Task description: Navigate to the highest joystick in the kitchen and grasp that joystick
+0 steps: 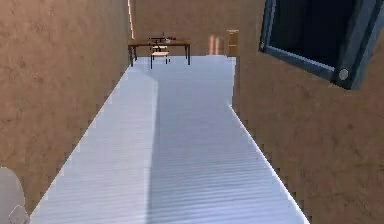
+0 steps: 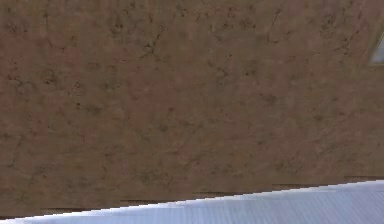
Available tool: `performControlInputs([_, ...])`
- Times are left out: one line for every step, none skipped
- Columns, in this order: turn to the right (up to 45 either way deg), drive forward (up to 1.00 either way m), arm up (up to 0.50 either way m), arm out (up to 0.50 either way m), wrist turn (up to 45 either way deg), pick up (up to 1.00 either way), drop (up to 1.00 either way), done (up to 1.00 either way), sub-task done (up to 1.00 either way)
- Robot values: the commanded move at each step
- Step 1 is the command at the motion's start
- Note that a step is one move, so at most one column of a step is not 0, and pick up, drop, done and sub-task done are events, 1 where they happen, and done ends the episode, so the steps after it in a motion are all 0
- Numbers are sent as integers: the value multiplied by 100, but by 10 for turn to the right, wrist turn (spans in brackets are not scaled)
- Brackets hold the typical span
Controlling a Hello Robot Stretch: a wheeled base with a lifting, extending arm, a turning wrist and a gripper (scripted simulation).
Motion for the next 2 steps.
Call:
performControlInputs([0, 100, 0, 0, 0, 0, 0, 0, 0])
performControlInputs([30, 0, 0, 0, 0, 0, 0, 0, 0])
